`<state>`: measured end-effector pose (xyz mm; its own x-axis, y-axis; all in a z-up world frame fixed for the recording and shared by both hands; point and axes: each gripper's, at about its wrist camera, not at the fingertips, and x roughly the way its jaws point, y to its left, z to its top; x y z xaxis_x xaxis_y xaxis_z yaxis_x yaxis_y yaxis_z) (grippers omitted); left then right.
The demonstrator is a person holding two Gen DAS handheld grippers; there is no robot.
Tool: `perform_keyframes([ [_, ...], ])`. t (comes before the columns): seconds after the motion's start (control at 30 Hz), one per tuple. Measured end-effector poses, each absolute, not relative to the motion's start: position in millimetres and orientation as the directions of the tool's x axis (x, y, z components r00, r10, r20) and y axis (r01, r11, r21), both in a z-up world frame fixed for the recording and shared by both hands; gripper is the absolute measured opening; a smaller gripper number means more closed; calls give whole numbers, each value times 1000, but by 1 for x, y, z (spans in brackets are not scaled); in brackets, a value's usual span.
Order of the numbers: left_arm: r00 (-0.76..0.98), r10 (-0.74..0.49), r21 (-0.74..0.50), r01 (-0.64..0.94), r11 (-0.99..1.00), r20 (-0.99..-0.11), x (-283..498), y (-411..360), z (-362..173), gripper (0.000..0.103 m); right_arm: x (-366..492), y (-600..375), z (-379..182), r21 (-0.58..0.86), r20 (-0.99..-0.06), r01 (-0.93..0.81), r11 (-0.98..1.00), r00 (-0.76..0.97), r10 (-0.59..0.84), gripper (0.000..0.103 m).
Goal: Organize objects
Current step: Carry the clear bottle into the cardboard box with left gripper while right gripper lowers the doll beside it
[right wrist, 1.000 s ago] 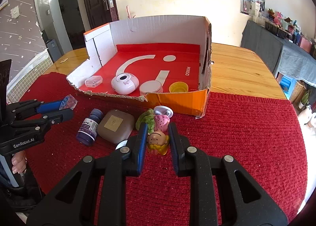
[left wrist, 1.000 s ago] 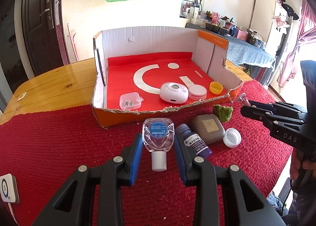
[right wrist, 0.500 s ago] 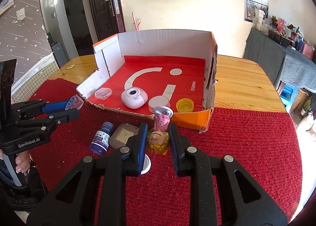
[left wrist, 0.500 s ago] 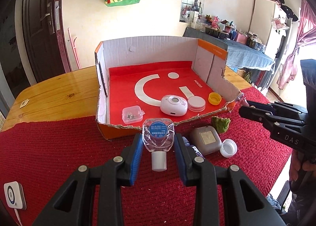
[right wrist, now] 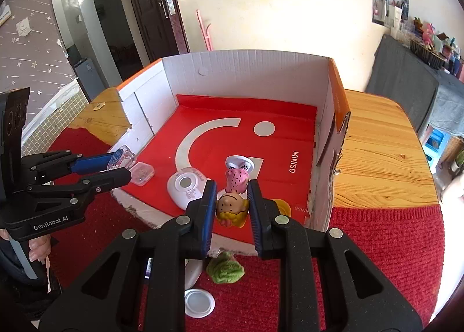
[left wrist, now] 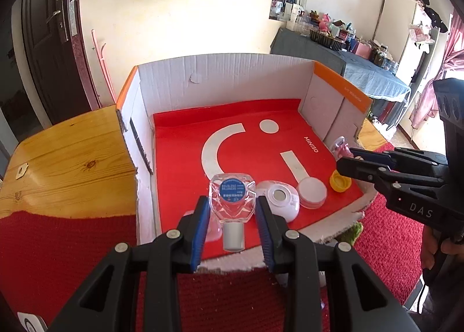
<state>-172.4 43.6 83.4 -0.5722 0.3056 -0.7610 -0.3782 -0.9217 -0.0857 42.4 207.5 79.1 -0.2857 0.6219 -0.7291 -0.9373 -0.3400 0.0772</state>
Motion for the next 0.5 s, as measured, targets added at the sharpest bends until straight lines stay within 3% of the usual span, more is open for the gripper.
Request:
perform_keyframes([
  [0.5,-424,289,-112,-396,-911,-858,-238,58,47,34,43,281,39,82,-864,-947,-309,-222,452,21],
])
